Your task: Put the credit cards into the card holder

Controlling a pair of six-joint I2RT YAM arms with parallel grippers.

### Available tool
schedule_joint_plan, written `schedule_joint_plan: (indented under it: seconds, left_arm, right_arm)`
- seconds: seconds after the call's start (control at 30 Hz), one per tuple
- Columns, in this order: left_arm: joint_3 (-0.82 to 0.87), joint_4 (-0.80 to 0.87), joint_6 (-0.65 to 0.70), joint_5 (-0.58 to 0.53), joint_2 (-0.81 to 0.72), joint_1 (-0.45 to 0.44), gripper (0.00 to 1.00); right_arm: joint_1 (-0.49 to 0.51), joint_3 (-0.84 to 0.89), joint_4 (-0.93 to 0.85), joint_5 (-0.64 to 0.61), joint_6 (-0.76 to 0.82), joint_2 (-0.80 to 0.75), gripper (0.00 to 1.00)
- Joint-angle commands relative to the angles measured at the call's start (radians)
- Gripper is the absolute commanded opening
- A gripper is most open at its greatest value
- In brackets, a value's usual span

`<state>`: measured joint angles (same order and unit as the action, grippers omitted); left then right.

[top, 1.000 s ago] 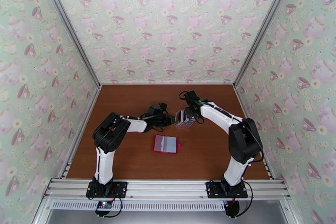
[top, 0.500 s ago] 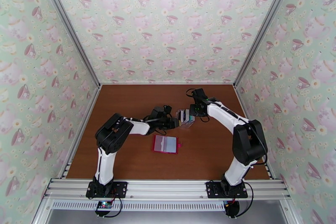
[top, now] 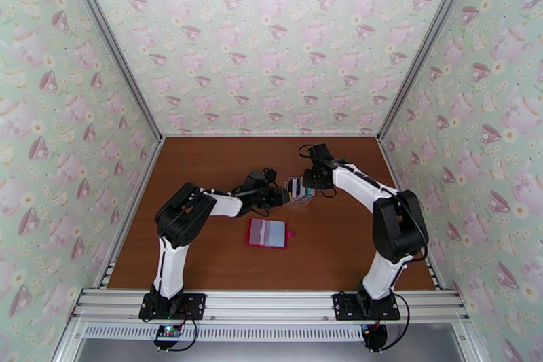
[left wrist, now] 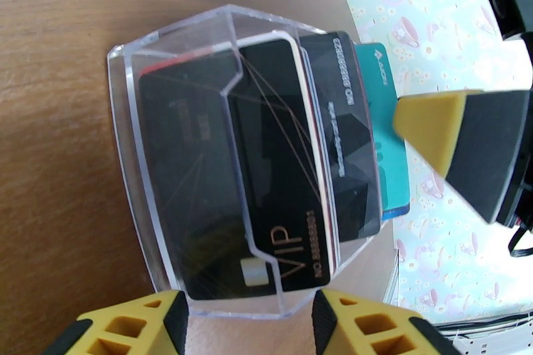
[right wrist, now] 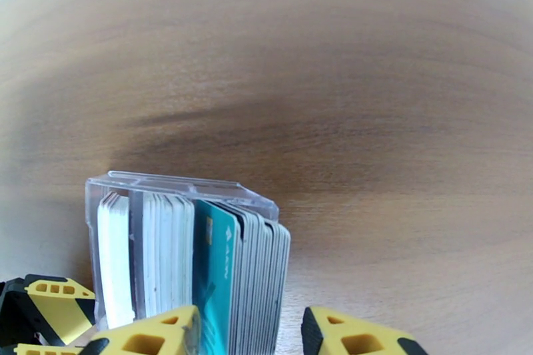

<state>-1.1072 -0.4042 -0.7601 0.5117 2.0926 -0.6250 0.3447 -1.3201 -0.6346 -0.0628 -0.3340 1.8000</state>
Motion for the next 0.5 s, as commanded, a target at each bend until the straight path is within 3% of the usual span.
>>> schedule_joint_plan:
  seconds: [0.0,0.47]
  left_arm:
    - [-0.039,0.023,-0.005,-0.045,0.049,0.011,0.54]
    - [-0.085,0.256,0.110,-0.117,0.015,0.017,0.51]
  right_arm:
    - [-0.019,-0.004,0.019,0.070,-0.020,0.021,0.47]
    - [-0.023,0.002,0.052,0.251,-0.025,0.079,0.41]
